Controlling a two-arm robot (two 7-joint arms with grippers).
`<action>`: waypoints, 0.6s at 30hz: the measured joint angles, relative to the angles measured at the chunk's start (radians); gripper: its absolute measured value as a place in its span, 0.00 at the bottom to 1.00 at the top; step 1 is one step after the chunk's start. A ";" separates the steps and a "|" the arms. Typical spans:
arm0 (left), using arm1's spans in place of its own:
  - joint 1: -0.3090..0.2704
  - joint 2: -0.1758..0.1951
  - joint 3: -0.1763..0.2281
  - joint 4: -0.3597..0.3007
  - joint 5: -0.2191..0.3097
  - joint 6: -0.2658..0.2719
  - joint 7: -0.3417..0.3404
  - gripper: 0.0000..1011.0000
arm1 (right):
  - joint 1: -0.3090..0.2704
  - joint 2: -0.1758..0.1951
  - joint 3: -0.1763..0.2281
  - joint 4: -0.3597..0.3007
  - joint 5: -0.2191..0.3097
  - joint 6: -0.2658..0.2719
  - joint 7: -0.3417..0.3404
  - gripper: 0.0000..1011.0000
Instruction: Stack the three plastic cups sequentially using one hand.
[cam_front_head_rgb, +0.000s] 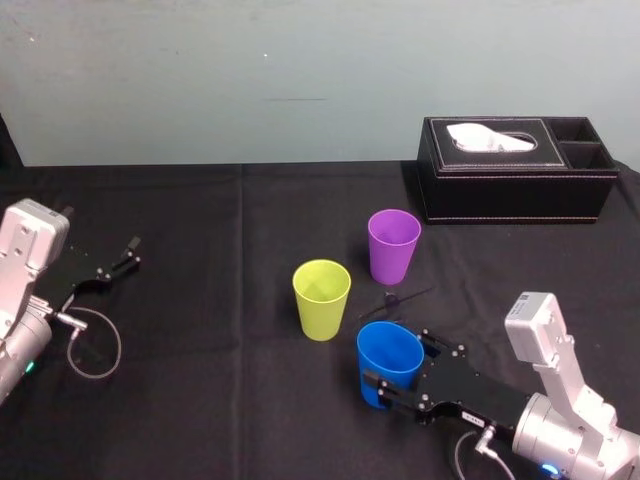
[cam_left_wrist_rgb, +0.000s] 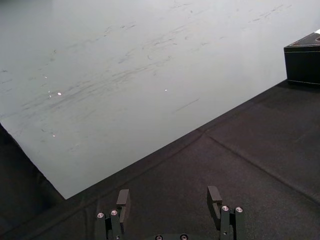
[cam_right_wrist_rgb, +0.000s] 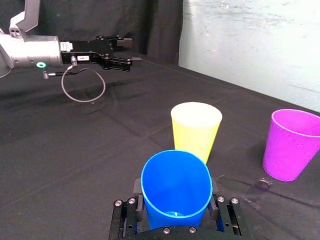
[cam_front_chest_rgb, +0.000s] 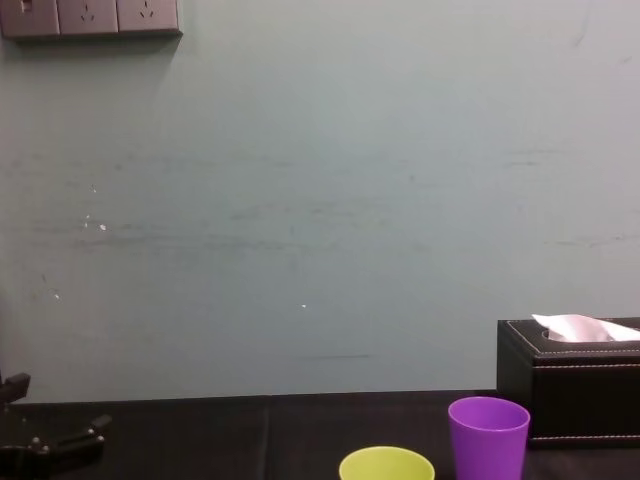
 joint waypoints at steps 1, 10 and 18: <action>0.000 0.000 0.000 0.000 0.000 0.000 0.000 1.00 | -0.001 0.001 0.002 0.000 0.000 -0.003 -0.001 0.71; 0.000 0.000 0.000 0.000 0.000 0.000 0.000 1.00 | -0.020 0.029 0.046 -0.058 0.025 0.012 -0.015 0.71; 0.000 0.000 0.000 0.000 0.000 0.000 0.000 1.00 | -0.005 0.060 0.083 -0.136 0.059 0.075 -0.023 0.71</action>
